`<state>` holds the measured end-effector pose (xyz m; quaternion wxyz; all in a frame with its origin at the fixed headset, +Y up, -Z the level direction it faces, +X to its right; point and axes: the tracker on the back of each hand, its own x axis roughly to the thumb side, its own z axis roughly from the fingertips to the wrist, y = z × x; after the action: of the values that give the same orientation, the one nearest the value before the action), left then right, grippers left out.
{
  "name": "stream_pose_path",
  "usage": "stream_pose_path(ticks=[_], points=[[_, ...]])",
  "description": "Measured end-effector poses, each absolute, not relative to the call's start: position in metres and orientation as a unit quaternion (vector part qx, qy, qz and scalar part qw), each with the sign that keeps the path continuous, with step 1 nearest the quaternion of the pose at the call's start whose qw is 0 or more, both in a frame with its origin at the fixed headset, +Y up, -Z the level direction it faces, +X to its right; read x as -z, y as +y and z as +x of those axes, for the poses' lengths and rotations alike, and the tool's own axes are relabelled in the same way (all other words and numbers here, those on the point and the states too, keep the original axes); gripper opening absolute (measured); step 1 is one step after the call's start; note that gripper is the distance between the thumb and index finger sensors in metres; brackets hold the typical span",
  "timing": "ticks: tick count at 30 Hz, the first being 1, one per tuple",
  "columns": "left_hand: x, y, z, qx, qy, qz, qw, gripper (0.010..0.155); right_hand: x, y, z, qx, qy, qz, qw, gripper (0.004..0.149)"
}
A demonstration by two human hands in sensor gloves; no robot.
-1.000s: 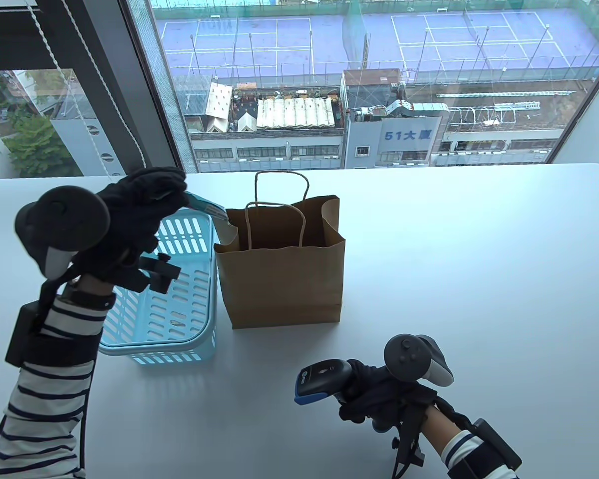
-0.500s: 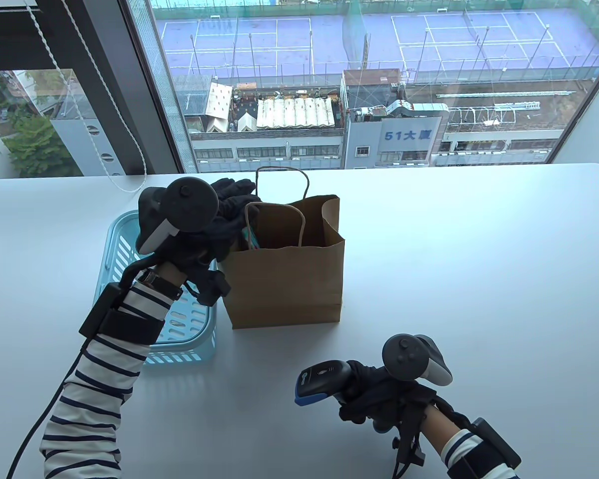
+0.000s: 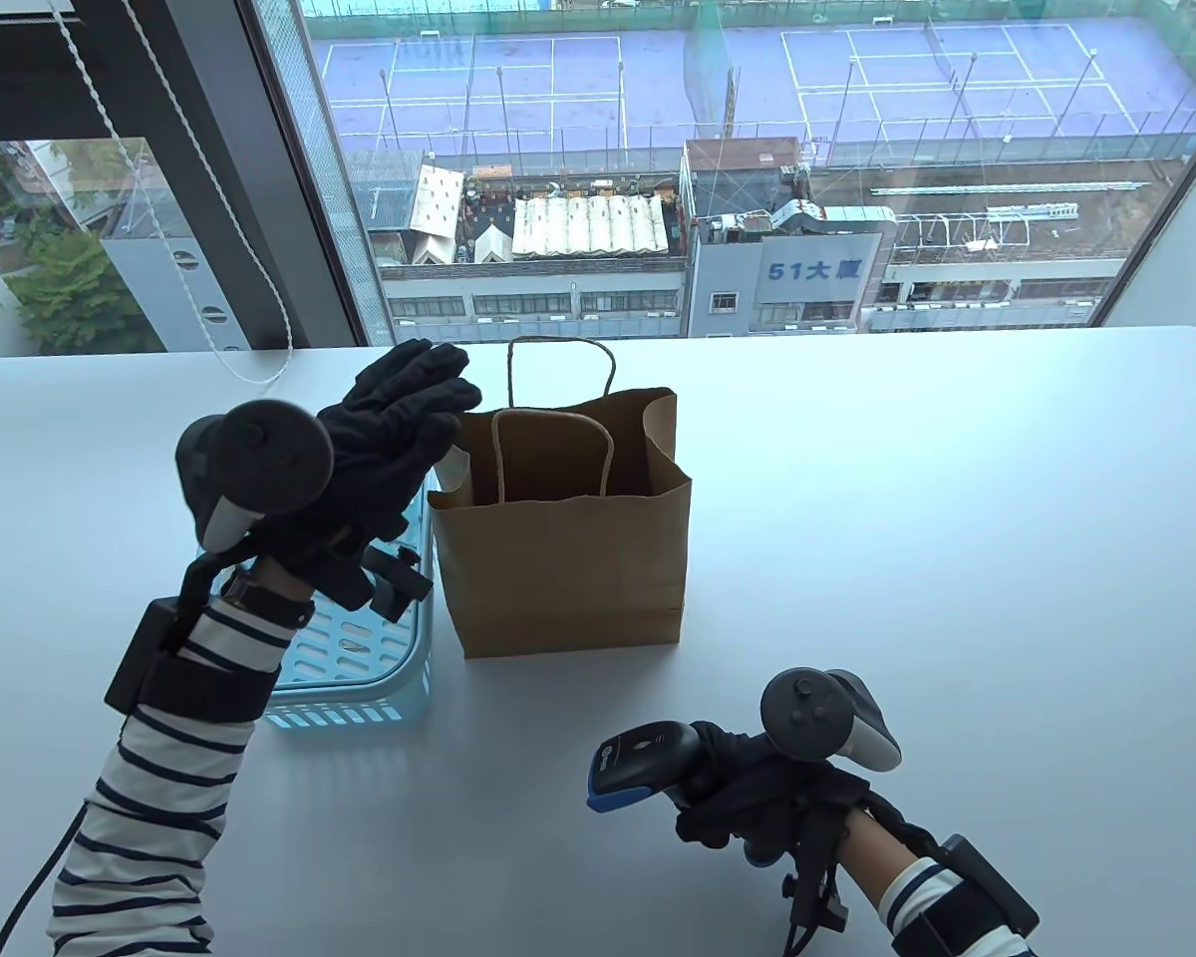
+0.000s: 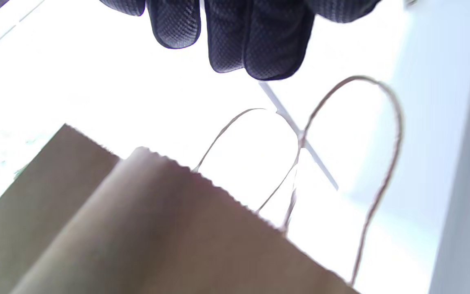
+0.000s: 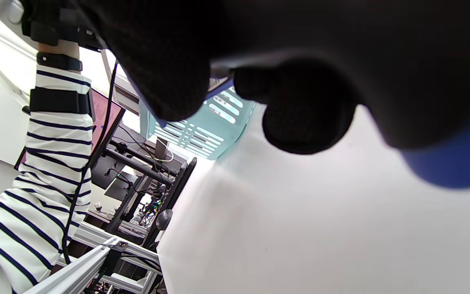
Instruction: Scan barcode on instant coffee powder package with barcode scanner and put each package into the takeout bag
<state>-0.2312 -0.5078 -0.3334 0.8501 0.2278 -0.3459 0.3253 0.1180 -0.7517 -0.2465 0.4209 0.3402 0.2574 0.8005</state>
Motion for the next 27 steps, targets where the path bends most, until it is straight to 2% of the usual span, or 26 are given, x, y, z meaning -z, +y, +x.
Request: stream_pose_path(ticks=[3,6,8,10,12,15,17,22,27], points=[[0.274,-0.507,-0.222,-0.21,-0.425,0.313,0.823,0.046,0.247,-0.752,0.118,-0.801,0.253,0.34,0.423,0.066],[0.228,-0.529,-0.211,-0.115,-0.449,0.357,0.811,0.046,0.246,-0.752,0.117,-0.802,0.245,0.33,0.434,0.066],[0.208,-0.563,-0.201,-0.096,-0.466,0.326,0.817,0.047,0.246,-0.751,0.117,-0.809,0.241,0.312,0.436,0.066],[0.195,-0.612,-0.19,-0.063,-0.474,0.238,0.846,0.047,0.245,-0.75,0.118,-0.828,0.227,0.281,0.429,0.066],[0.193,-0.656,-0.186,0.004,-0.442,0.187,0.877,0.05,0.245,-0.75,0.12,-0.836,0.213,0.258,0.434,0.066],[0.198,-0.699,-0.186,0.069,-0.443,0.136,0.883,0.059,0.245,-0.75,0.122,-0.836,0.205,0.244,0.446,0.065],[0.202,-0.716,-0.188,0.09,-0.441,0.118,0.885,0.064,0.245,-0.75,0.124,-0.838,0.201,0.235,0.45,0.065],[0.212,-0.74,-0.196,0.078,-0.432,0.055,0.897,0.071,0.247,-0.752,0.13,-0.837,0.195,0.218,0.462,0.064],[0.217,-0.747,-0.201,0.074,-0.432,0.023,0.899,0.076,0.25,-0.755,0.137,-0.838,0.178,0.197,0.477,0.059]])
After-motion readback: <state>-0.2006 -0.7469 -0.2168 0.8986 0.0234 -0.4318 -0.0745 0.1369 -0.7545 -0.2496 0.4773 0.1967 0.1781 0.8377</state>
